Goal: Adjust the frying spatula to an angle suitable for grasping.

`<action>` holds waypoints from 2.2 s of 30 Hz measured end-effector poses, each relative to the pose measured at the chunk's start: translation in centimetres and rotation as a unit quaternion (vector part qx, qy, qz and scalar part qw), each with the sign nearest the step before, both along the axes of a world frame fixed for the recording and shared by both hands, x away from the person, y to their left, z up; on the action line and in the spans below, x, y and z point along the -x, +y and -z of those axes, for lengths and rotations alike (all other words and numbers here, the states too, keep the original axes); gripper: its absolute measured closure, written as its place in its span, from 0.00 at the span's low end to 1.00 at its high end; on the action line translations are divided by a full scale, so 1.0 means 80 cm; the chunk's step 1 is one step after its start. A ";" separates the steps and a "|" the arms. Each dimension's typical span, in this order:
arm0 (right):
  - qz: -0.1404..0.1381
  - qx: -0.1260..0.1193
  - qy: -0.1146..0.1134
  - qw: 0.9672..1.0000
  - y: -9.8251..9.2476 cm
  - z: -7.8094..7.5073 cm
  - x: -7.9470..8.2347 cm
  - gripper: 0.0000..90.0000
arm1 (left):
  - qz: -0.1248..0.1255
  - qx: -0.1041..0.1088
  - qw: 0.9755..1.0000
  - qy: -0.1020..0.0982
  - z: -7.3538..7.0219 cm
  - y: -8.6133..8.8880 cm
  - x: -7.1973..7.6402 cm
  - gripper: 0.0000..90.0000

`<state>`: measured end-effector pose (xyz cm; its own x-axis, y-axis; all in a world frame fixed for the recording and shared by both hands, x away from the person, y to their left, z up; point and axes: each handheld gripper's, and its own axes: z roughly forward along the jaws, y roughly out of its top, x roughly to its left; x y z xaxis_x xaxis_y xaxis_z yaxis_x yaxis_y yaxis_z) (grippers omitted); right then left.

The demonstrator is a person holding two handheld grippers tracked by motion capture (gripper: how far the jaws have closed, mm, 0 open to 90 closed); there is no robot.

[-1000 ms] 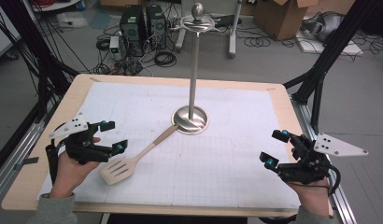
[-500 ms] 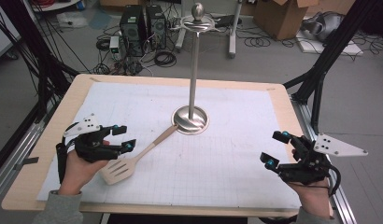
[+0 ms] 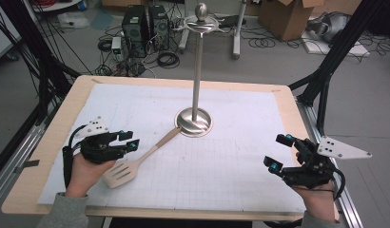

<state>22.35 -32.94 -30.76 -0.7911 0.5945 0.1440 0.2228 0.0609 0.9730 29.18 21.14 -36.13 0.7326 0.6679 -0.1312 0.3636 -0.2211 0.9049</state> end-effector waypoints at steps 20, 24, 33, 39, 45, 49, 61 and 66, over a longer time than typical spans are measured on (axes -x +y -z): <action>-0.003 0.002 0.000 1.000 -0.002 0.001 0.000 0.13 | 0.012 -0.069 0.998 0.007 0.029 -0.022 -0.012 0.97; -0.003 0.004 -0.002 1.000 -0.001 0.001 -0.001 0.13 | 0.014 -0.074 0.997 0.012 0.033 -0.026 -0.015 0.98; -0.006 0.006 0.003 1.000 0.000 0.003 -0.001 0.13 | 0.025 -0.107 0.993 0.031 0.042 -0.042 -0.027 0.99; -0.006 0.004 0.003 1.000 -0.002 0.002 0.000 0.12 | 0.033 -0.122 0.992 0.026 0.045 -0.049 -0.035 0.99; -0.004 0.002 0.002 1.000 -0.005 0.002 0.002 0.12 | 0.037 -0.137 0.990 0.019 0.050 -0.054 -0.038 0.99; -0.004 0.001 0.002 1.000 -0.005 0.002 0.002 0.12 | 0.033 -0.142 0.989 0.014 0.053 -0.056 -0.039 0.99; -0.006 0.004 0.004 1.000 -0.003 0.002 0.001 0.12 | 0.023 -0.138 0.990 0.019 0.056 -0.056 -0.044 0.99; -0.002 0.001 -0.003 1.000 -0.006 0.000 0.004 0.12 | 0.031 -0.140 0.989 0.020 0.055 -0.066 -0.042 0.99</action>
